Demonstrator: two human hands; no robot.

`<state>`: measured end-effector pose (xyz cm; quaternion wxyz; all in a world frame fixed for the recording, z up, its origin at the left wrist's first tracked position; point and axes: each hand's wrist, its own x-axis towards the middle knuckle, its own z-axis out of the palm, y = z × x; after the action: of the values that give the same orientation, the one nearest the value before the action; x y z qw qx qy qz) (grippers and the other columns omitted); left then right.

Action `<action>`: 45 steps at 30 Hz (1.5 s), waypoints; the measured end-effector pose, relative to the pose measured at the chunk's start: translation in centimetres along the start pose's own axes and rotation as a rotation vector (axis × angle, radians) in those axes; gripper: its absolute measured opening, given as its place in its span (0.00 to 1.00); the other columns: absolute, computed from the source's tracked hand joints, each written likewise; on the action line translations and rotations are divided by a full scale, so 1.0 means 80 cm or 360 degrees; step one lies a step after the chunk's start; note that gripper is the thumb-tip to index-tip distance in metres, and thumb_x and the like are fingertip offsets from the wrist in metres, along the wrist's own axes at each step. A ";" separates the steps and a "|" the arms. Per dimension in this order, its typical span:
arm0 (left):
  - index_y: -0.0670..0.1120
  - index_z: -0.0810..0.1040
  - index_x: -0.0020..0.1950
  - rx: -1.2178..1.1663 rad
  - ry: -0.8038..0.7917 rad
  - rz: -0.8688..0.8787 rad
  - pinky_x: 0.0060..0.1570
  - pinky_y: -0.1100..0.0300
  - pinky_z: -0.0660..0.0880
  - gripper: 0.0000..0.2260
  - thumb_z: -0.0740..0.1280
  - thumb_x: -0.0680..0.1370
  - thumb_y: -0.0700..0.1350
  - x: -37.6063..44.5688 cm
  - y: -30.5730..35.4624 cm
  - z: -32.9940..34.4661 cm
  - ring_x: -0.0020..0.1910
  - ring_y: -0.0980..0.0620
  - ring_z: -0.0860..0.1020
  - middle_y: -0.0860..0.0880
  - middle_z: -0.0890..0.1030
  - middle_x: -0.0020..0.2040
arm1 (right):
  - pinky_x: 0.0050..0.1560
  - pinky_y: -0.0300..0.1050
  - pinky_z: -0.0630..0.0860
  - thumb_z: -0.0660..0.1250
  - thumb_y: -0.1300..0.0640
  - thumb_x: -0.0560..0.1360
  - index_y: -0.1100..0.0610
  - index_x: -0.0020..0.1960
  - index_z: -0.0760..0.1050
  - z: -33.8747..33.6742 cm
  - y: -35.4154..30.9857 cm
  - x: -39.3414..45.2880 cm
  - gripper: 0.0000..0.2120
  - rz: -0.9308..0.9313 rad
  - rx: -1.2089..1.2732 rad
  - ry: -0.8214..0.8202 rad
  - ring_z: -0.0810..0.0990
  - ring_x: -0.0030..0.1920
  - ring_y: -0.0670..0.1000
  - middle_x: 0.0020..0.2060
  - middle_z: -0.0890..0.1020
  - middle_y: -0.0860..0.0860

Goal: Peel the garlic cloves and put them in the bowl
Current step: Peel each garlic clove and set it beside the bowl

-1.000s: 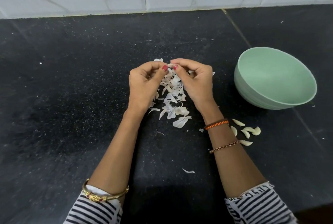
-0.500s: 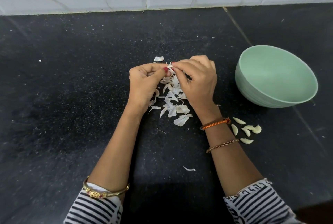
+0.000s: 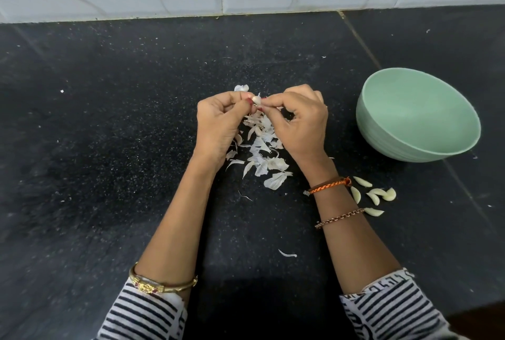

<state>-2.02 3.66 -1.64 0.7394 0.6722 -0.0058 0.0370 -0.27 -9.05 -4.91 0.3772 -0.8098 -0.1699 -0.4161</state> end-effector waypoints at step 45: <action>0.40 0.76 0.37 0.0848 0.0142 0.0786 0.40 0.72 0.66 0.11 0.61 0.70 0.47 0.011 -0.035 -0.004 0.37 0.60 0.69 0.58 0.73 0.33 | 0.44 0.32 0.74 0.67 0.67 0.74 0.61 0.42 0.81 -0.007 -0.027 0.013 0.05 0.1013 0.0982 -0.0309 0.81 0.39 0.41 0.34 0.82 0.45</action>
<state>-0.98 3.74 -4.41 0.5066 0.8174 -0.1257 0.2439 -1.24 -8.09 -2.83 0.6923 -0.7067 -0.0632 -0.1315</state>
